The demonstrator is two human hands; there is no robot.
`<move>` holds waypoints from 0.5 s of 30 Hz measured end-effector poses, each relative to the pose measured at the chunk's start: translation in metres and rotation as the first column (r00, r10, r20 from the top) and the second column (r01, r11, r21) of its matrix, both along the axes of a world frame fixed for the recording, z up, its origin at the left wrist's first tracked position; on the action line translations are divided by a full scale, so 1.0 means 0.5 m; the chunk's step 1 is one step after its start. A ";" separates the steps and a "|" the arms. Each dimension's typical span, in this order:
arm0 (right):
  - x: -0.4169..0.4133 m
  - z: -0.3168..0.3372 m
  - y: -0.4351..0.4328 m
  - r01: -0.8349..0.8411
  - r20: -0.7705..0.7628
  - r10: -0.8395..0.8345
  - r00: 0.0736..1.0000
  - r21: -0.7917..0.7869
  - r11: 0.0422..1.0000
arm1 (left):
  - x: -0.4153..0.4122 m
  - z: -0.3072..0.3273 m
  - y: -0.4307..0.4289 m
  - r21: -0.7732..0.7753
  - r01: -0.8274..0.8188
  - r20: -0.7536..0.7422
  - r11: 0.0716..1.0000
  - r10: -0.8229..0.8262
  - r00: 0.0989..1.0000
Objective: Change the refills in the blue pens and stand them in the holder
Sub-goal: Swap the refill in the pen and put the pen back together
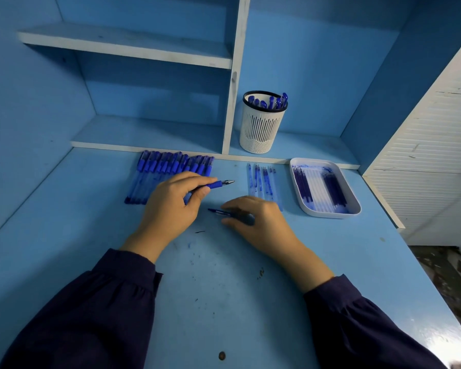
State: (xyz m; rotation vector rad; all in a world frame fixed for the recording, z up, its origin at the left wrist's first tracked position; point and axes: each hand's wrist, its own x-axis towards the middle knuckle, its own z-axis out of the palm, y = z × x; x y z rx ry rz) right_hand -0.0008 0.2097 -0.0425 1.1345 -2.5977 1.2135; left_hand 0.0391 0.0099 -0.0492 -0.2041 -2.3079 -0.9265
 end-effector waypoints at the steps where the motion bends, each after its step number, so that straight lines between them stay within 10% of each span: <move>1: -0.001 -0.002 -0.003 -0.023 -0.034 0.024 0.999 0.021 1.000 | 0.000 -0.001 -0.001 0.001 -0.001 0.008 1.000 0.001 1.000; 15: -0.028 0.013 0.030 0.241 0.215 -0.185 0.959 -0.275 0.931 | 0.001 -0.003 0.005 -0.027 0.036 0.018 0.999 -0.036 0.999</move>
